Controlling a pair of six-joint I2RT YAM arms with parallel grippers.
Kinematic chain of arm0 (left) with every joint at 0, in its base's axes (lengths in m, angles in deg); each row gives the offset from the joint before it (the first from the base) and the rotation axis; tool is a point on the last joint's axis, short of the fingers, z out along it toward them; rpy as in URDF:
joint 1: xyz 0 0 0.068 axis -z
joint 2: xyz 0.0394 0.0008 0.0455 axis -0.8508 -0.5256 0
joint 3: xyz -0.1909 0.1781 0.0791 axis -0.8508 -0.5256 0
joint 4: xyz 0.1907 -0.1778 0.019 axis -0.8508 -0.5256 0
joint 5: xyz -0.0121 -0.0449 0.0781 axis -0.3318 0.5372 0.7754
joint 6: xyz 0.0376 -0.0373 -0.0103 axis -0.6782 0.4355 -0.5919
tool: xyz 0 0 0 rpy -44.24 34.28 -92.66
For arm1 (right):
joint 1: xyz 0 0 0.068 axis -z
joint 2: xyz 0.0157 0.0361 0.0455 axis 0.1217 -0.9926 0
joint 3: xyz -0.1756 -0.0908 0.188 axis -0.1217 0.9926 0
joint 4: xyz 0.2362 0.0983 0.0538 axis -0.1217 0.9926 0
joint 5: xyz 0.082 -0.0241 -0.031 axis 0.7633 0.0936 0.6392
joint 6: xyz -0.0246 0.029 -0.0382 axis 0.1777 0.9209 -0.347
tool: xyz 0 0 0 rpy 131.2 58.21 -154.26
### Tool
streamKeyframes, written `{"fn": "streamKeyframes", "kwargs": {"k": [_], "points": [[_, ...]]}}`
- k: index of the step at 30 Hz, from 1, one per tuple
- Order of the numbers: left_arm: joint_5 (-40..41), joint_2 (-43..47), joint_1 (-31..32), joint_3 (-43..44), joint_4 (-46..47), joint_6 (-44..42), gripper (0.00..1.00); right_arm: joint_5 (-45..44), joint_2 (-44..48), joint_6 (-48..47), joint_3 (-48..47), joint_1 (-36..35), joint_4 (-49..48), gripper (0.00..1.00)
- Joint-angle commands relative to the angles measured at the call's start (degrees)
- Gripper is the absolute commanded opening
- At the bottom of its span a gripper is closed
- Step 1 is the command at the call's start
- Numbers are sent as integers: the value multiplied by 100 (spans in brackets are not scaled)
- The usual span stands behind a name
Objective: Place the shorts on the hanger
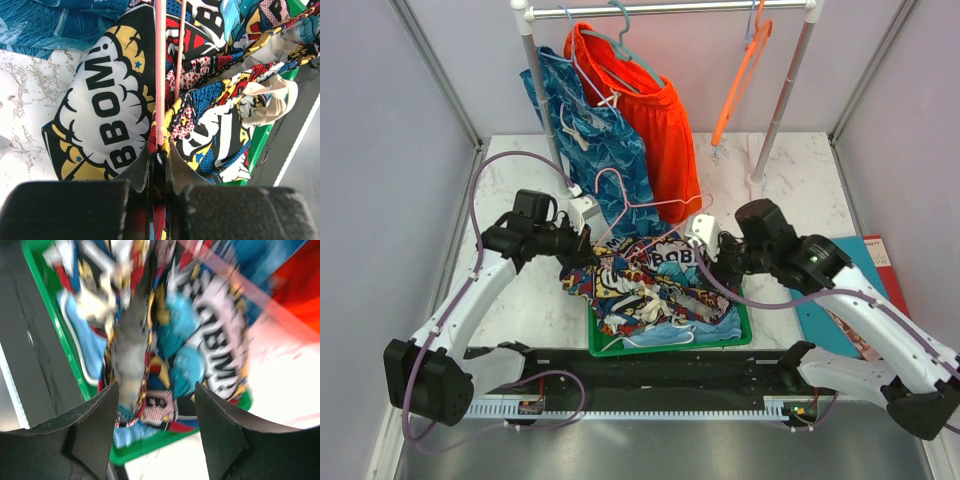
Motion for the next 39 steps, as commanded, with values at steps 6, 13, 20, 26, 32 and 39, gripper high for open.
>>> {"fn": "streamKeyframes", "kwargs": {"k": [6,13,20,26,32,39], "points": [[130,90,-23,250,199,313,2,-339,-407,-463,904,-117,390,68],[130,116,-41,250,156,322,2,-681,-768,-613,1202,-240,153,66],[-36,212,-243,311,-204,15,2,-1463,-856,-736,1352,-266,63,0],[-512,458,-1042,504,-978,-1136,2,-2079,-154,-1035,1317,321,117,0],[-1477,485,-2009,821,-2225,-2577,2,-1352,-161,-1255,1089,2035,108,0],[-1057,784,-1870,751,-3368,-4757,2,-551,-891,-1044,10,2933,240,0]]}}
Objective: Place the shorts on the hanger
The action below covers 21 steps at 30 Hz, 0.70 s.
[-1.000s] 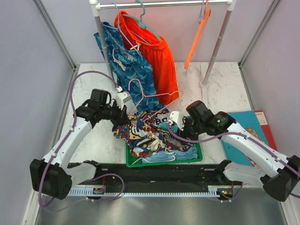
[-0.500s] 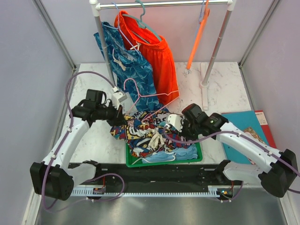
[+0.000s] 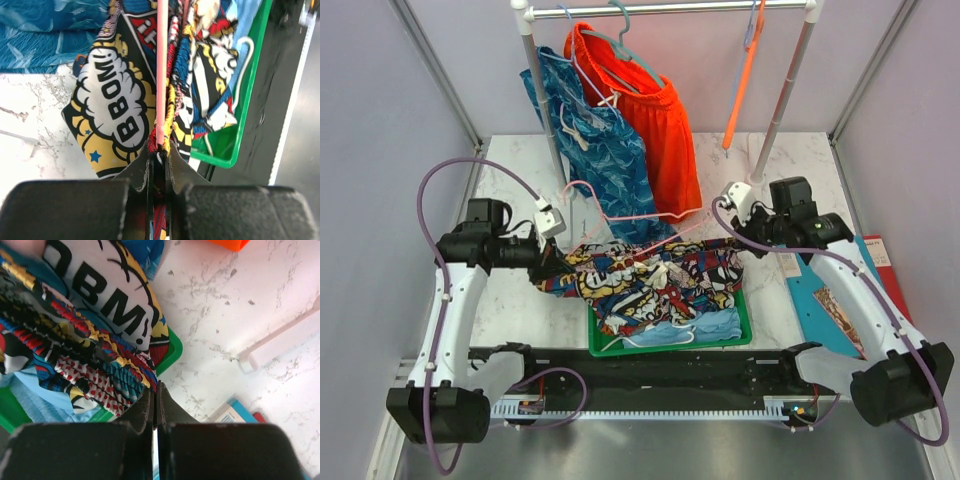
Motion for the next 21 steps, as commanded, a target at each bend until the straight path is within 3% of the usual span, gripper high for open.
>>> {"fn": "streamKeyframes", "kwargs": {"k": [1,5,7,11,21], "points": [[705,139,-81,243,-1047,-1931,2,-279,-220,-148,-816,428,637,0],[1099,113,86,253,-1154,-2284,2,-112,-430,-262,-1256,437,919,0],[1328,139,533,218,-1023,-2320,2,-68,-475,-490,-1406,437,1051,0],[2189,43,1297,156,-329,-1426,2,90,-414,-833,-1520,393,1271,0],[2393,-669,2704,824,437,-71,2,55,-606,-983,-1802,-433,1439,0]]}}
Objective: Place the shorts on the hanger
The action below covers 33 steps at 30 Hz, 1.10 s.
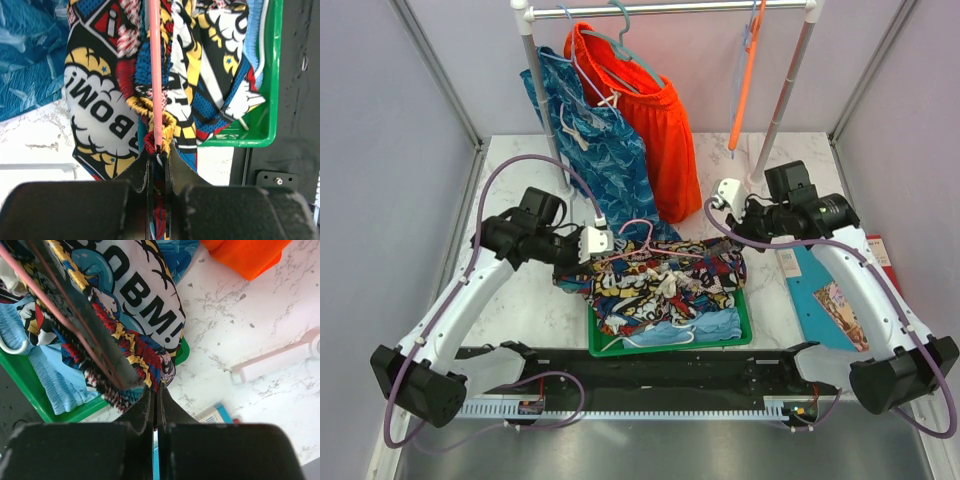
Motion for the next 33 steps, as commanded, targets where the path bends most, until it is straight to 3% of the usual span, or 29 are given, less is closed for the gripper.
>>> {"fn": "streamKeyframes", "kwargs": {"k": [1,3,5,7,10,22,26,33], "points": [[439,-199,416,433,247,784,2,-399,-180,-98,-381,-289,-50,2],[439,-252,557,494,308,933,2,-408,-242,-1,-451,-447,-94,9],[351,-253,558,582,370,1074,2,-417,-295,69,-530,-465,-77,37],[220,-200,549,592,414,1249,2,-478,-278,87,-583,-474,-25,59],[140,-86,540,460,554,1469,2,-496,-190,113,-776,-465,-7,75],[-53,-129,505,433,783,1602,2,1410,-49,182,-882,-754,-190,75],[-159,-77,505,425,783,1497,2,1236,-137,526,-812,-1334,-832,75],[-273,64,514,398,766,1391,2,1069,-655,632,-1014,-1932,-1078,67]]}}
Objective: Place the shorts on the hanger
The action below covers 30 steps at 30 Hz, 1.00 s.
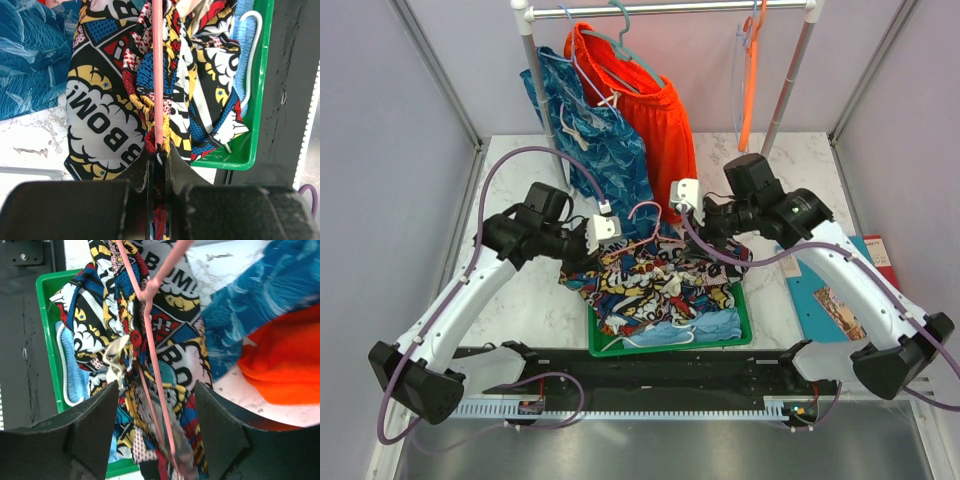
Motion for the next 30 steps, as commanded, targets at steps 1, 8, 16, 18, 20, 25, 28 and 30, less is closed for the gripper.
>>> {"fn": "streamKeyframes", "kwargs": {"k": [1,8,16,18,20,25,28,30], "points": [[-441,238,-17,70,318,-49,2,-7,-273,210,-214,-363,-436,66],[-442,467,-17,0,248,-172,2,-613,-431,588,-284,-760,-850,0],[59,986,-289,-132,-95,-278,18,-974,-10,527,-705,-725,-517,0],[86,1074,-438,-115,-139,-313,23,-1044,8,466,-978,-724,-183,0],[24,1118,-702,-45,-227,-392,25,-1114,61,369,-1137,-724,-24,0],[-318,1135,-1133,149,-280,-427,27,-1282,210,281,-1330,-724,442,0],[-598,1127,-1134,298,-263,-393,41,-1282,272,395,-1418,-724,504,0],[-897,1118,-1134,483,-175,-209,55,-1334,254,552,-1488,-724,504,0]]}}
